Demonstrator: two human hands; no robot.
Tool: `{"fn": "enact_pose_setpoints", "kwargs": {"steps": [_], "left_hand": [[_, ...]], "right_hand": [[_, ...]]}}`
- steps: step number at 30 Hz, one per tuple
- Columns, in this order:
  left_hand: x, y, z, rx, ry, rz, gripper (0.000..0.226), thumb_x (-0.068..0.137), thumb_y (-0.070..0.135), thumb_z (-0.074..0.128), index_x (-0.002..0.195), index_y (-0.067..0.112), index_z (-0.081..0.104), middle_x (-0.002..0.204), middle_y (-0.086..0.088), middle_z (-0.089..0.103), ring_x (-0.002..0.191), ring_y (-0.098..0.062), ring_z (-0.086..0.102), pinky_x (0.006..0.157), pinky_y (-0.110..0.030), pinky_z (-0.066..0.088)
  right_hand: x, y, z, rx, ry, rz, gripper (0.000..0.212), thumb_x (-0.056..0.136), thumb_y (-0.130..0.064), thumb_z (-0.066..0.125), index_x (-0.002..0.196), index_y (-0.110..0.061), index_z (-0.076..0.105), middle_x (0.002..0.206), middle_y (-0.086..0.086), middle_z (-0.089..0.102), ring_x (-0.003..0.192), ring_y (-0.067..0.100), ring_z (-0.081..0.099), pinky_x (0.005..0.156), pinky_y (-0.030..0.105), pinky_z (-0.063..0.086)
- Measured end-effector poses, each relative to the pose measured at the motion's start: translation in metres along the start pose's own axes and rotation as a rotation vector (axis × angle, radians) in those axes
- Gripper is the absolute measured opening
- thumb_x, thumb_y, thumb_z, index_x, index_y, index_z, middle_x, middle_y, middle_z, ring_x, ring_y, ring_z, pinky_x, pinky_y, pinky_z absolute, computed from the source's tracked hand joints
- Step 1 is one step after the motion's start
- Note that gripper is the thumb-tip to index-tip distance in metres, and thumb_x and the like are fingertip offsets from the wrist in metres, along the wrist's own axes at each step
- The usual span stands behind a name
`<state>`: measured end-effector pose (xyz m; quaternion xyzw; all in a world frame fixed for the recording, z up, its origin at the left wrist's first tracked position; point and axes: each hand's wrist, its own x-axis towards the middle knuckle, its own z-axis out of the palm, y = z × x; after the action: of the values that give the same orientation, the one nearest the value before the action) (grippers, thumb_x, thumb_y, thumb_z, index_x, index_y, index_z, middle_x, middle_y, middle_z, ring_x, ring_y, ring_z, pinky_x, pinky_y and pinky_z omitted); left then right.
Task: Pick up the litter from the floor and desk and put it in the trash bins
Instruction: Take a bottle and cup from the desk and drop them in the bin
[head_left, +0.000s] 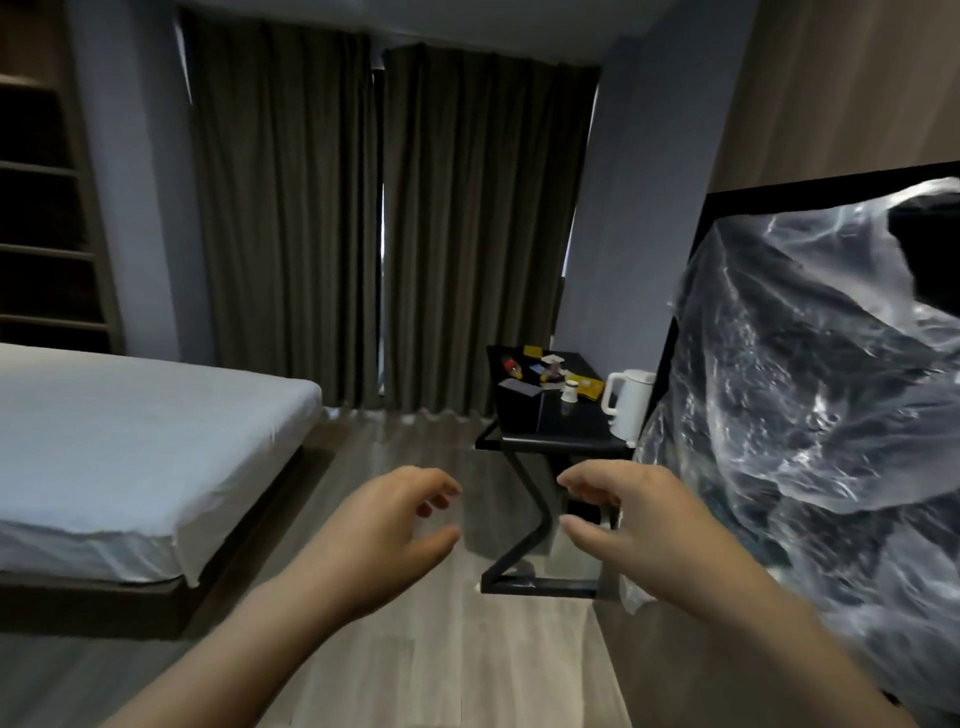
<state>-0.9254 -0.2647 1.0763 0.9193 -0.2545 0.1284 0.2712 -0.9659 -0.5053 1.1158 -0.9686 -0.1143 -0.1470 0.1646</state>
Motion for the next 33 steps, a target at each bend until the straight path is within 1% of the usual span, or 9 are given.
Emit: {"fn": "enact_pose_setpoints", "kwargs": {"steps": [6,11,14,16,20,23,27,30,33], "left_hand": [[0.078,-0.096,0.001,-0.043,0.041,-0.006,0.035,0.085,0.042,0.061,0.118,0.036,0.056,0.107,0.022,0.057,0.097,0.007,0.054,0.089,-0.018,0.048],[0.151,-0.176,-0.016,-0.070,0.012,0.025,0.034,0.084,0.041,0.062,0.117,0.036,0.057,0.104,0.023,0.057,0.094,0.009,0.054,0.086,-0.014,0.048],[0.192,-0.216,-0.019,-0.086,-0.001,0.037,0.032,0.084,0.040,0.063,0.115,0.037,0.057,0.104,0.022,0.057,0.094,0.010,0.054,0.085,-0.013,0.047],[0.216,-0.237,-0.014,-0.112,-0.014,0.035,0.032,0.084,0.040,0.063,0.115,0.035,0.058,0.103,0.021,0.058,0.094,0.009,0.055,0.085,-0.014,0.048],[0.269,-0.270,0.001,-0.155,-0.017,0.013,0.032,0.085,0.038,0.062,0.117,0.033,0.058,0.104,0.019,0.059,0.094,0.005,0.056,0.087,-0.018,0.049],[0.317,-0.290,0.015,-0.172,0.018,0.010,0.032,0.085,0.037,0.063,0.116,0.032,0.059,0.102,0.018,0.060,0.093,0.005,0.056,0.085,-0.016,0.048],[0.384,-0.308,0.034,-0.187,0.042,0.002,0.028,0.084,0.034,0.064,0.112,0.032,0.060,0.100,0.015,0.061,0.093,0.004,0.057,0.084,-0.015,0.047],[0.434,-0.317,0.046,-0.200,0.021,-0.014,0.028,0.085,0.035,0.064,0.113,0.033,0.060,0.101,0.015,0.062,0.094,0.004,0.057,0.086,-0.017,0.048],[0.485,-0.328,0.061,-0.213,0.033,-0.035,0.027,0.085,0.034,0.064,0.111,0.034,0.061,0.101,0.015,0.062,0.095,0.004,0.058,0.088,-0.021,0.050]], "right_hand": [[0.106,0.006,0.055,0.041,-0.001,0.031,0.039,0.085,-0.040,0.064,0.123,-0.031,0.060,0.115,-0.019,0.062,0.106,-0.004,0.056,0.094,0.022,0.049],[0.194,-0.003,0.094,0.063,0.016,0.115,0.040,0.085,-0.039,0.064,0.124,-0.031,0.060,0.117,-0.019,0.061,0.107,-0.004,0.055,0.096,0.019,0.047],[0.239,-0.003,0.118,0.082,0.028,0.164,0.040,0.085,-0.040,0.064,0.124,-0.032,0.059,0.115,-0.020,0.061,0.106,-0.005,0.055,0.094,0.016,0.046],[0.267,0.003,0.132,0.084,0.016,0.189,0.040,0.085,-0.041,0.063,0.124,-0.033,0.059,0.114,-0.021,0.060,0.105,-0.006,0.054,0.092,0.014,0.044],[0.322,0.022,0.154,0.113,0.014,0.235,0.039,0.086,-0.040,0.064,0.124,-0.034,0.059,0.112,-0.023,0.060,0.103,-0.006,0.054,0.088,0.010,0.044],[0.368,0.046,0.165,0.170,0.068,0.257,0.036,0.085,-0.038,0.066,0.120,-0.034,0.061,0.109,-0.022,0.062,0.102,-0.006,0.056,0.089,0.014,0.048],[0.428,0.085,0.180,0.229,0.145,0.256,0.033,0.084,-0.038,0.067,0.117,-0.037,0.062,0.107,-0.025,0.062,0.100,-0.009,0.057,0.086,0.012,0.047],[0.470,0.119,0.190,0.276,0.165,0.286,0.033,0.084,-0.035,0.068,0.117,-0.034,0.063,0.105,-0.023,0.062,0.098,-0.008,0.057,0.086,0.014,0.049],[0.513,0.156,0.201,0.304,0.171,0.310,0.034,0.084,-0.032,0.069,0.117,-0.031,0.065,0.103,-0.021,0.063,0.099,-0.006,0.058,0.085,0.014,0.049]]}}
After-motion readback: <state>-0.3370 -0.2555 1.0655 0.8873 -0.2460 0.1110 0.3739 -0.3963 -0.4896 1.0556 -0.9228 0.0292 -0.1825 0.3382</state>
